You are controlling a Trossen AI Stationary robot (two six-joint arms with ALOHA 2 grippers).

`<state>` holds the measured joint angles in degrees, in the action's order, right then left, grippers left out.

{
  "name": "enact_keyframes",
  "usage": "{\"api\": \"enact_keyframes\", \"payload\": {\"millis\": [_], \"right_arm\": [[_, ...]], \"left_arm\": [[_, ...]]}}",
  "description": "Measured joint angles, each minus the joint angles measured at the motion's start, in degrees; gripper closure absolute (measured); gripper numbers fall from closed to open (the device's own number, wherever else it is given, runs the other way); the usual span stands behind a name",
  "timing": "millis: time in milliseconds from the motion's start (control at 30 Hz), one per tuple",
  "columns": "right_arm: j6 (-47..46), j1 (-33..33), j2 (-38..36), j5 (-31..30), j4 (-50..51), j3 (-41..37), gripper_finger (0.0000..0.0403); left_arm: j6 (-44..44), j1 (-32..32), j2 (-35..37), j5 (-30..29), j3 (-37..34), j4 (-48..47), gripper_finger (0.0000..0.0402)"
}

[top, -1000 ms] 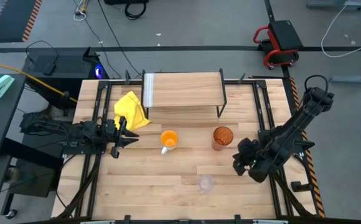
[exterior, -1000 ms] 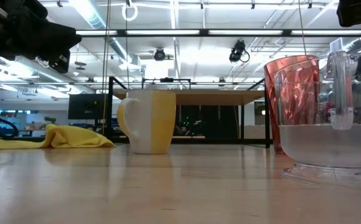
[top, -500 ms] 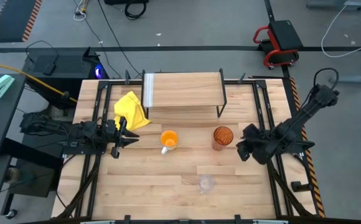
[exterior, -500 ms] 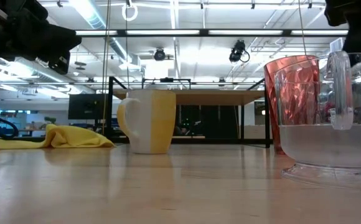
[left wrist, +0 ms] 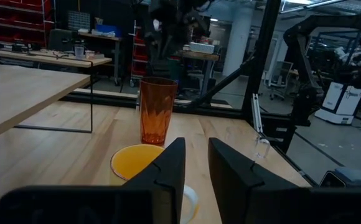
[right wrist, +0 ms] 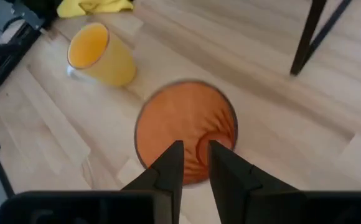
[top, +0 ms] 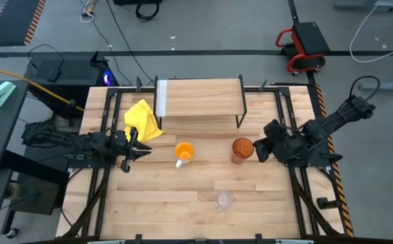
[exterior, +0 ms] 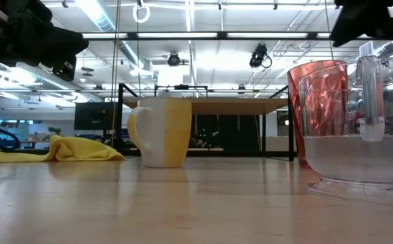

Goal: Stack small to large cups/mugs on shelf
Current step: Put the brown cup on the shelf

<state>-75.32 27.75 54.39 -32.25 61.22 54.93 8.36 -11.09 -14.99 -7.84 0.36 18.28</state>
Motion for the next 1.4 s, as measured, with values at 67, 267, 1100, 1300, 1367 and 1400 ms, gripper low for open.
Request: {"api": "enact_keyframes", "payload": {"millis": [67, 267, 1100, 1300, 1367, 1400], "right_arm": [[3.5, -2.1, 1.2, 1.0, 0.0, 1.4, 0.0323], [11.7, -8.1, 4.2, 4.8, 0.0, 3.5, 0.0323], [14.0, -16.4, 12.3, 16.1, 5.2, 3.5, 0.0323], [14.0, -16.4, 14.2, 16.1, 5.3, 3.5, 0.0323], [14.1, -16.4, 15.0, 16.1, 5.4, 3.5, 0.0323], [14.2, -16.4, 15.5, 16.3, 5.4, 3.5, 0.0323]], "left_arm": [[0.0, 0.0, 0.0, 0.0, 0.0, -0.3, 0.0322], [0.0, 0.0, 0.0, 0.0, 0.0, -0.2, 0.0321], [0.0, 0.0, 0.0, 0.0, 0.0, -0.7, 0.0322], [0.0, 0.0, 0.0, 0.0, 0.0, -0.7, 0.0317], [0.0, 0.0, 0.0, 0.0, 0.0, -0.8, 0.0318], [0.0, 0.0, 0.0, 0.0, 0.0, -0.9, 0.0319]]}}
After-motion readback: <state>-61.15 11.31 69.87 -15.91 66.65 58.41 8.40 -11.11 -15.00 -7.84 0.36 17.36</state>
